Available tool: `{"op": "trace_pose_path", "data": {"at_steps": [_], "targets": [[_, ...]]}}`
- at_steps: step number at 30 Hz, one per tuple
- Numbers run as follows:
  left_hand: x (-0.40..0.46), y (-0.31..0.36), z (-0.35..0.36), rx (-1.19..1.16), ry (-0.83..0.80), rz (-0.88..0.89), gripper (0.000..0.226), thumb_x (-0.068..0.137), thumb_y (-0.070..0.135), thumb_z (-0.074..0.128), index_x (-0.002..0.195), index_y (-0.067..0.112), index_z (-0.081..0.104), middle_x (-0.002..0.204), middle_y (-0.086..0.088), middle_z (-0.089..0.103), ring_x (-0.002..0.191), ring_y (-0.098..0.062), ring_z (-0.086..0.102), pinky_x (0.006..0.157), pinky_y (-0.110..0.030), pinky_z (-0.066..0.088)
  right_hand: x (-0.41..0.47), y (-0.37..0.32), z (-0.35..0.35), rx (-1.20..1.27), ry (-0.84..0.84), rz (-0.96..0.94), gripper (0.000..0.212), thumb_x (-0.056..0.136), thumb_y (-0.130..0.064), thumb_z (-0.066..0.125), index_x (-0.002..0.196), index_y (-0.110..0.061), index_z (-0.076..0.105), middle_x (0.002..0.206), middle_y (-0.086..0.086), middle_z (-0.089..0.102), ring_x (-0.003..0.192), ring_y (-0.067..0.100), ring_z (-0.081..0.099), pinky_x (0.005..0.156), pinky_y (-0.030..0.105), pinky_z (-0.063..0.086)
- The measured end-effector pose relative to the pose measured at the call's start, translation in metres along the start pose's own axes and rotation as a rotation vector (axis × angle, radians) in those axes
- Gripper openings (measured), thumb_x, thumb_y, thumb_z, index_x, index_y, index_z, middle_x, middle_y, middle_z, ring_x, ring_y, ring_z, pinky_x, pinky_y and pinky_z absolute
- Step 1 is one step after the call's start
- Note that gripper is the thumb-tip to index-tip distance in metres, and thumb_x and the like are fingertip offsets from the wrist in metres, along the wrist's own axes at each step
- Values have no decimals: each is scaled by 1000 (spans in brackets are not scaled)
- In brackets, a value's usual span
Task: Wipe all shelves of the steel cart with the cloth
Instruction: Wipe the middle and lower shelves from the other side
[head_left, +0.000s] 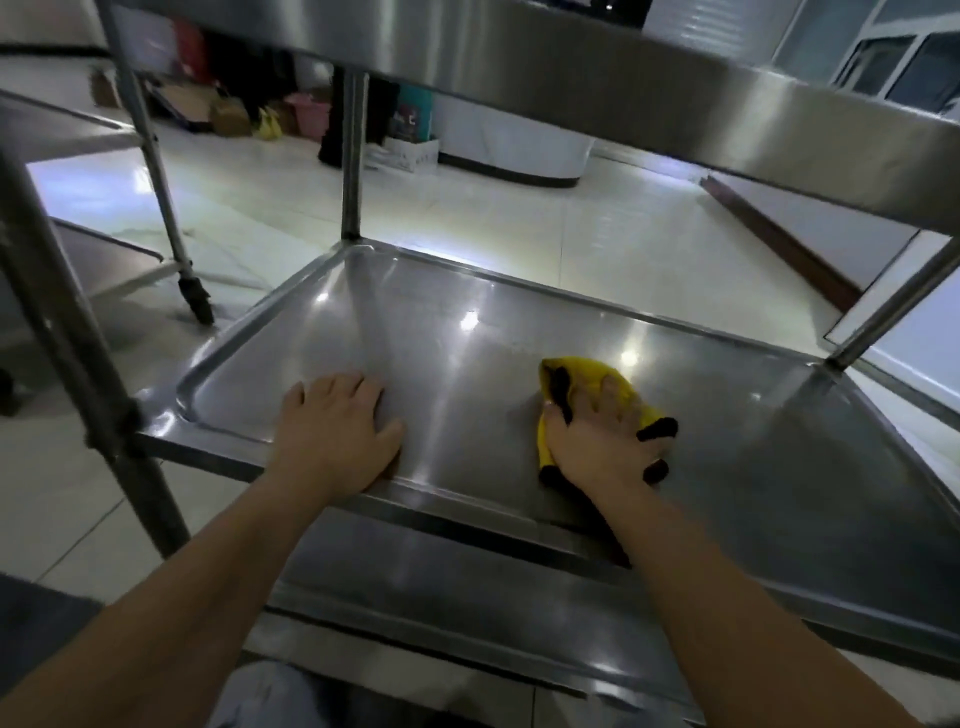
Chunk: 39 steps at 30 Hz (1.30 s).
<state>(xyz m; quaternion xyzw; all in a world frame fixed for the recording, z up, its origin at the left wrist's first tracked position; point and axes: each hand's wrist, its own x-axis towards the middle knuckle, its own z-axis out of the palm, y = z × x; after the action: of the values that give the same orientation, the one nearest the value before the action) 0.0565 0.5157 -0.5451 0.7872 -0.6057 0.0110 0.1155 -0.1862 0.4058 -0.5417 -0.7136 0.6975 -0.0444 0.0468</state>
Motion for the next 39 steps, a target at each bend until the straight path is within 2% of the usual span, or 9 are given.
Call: {"op": "trace_pose_path", "data": {"at_steps": [3, 6, 11, 16, 22, 27, 31, 37, 39], "targets": [[-5, -5, 2, -24, 5, -5, 61, 90, 60, 29, 142, 29, 32, 152, 2, 31, 138, -20, 28, 113, -43, 18, 9, -55, 9, 2, -23, -212, 64, 94, -64, 14, 150, -40, -3, 161, -2, -13, 147, 31, -7, 106, 74, -4], [-8, -5, 1, -20, 7, -52, 64, 89, 62, 29, 143, 28, 31, 152, -2, 30, 138, -23, 27, 114, -43, 16, 10, -85, 10, -47, -99, -430, 64, 94, -65, 15, 150, -41, -5, 160, -5, -16, 147, 29, -10, 108, 69, -5], [-12, -2, 0, -11, 2, -102, 68, 89, 62, 29, 143, 21, 31, 153, -7, 26, 139, -26, 25, 116, -45, 16, 0, -30, 1, -114, -36, -642, 61, 97, -57, 22, 151, -38, 1, 160, -14, -13, 148, 18, -9, 113, 59, 15], [-19, 2, 5, -17, 36, -105, 71, 87, 65, 25, 144, 23, 28, 154, -5, 25, 140, -24, 24, 117, -43, 15, -10, -6, 3, -145, -63, -589, 59, 96, -57, 19, 150, -44, -1, 158, -16, -20, 147, 16, -14, 113, 59, 14], [-19, 3, 7, -4, 62, -123, 72, 84, 67, 23, 141, 23, 33, 152, -5, 29, 139, -23, 25, 114, -42, 16, 21, -120, 18, 21, -66, -620, 56, 96, -59, 22, 149, -46, 7, 161, -12, -10, 147, 24, -11, 109, 70, -1], [-17, -1, 7, -25, 89, -97, 70, 79, 66, 19, 132, 24, 41, 143, -4, 40, 132, -23, 33, 109, -41, 24, 50, -181, 21, 65, -89, -655, 61, 95, -62, 23, 150, -41, 9, 162, -6, -5, 147, 30, -6, 107, 73, 1], [-14, -3, 10, -21, 81, -57, 70, 83, 68, 20, 133, 25, 41, 142, -5, 40, 131, -24, 34, 108, -42, 25, 62, -138, 16, 59, 13, -624, 58, 95, -62, 26, 148, -39, 21, 161, -7, 7, 146, 26, 7, 109, 68, 13], [-13, 0, 8, -14, 16, -60, 77, 81, 72, 17, 139, 25, 35, 146, -8, 37, 135, -27, 32, 110, -47, 23, 68, 13, -9, 50, 53, -170, 63, 94, -63, 24, 151, -37, 15, 162, -5, 4, 147, 27, 6, 115, 58, 5], [-11, 4, 4, 7, -25, -53, 74, 82, 71, 17, 139, 28, 35, 146, -7, 36, 135, -27, 31, 110, -48, 23, 57, 47, -16, 80, 47, -58, 63, 95, -60, 24, 152, -32, 16, 162, -1, 5, 147, 31, 6, 114, 61, 8]]}}
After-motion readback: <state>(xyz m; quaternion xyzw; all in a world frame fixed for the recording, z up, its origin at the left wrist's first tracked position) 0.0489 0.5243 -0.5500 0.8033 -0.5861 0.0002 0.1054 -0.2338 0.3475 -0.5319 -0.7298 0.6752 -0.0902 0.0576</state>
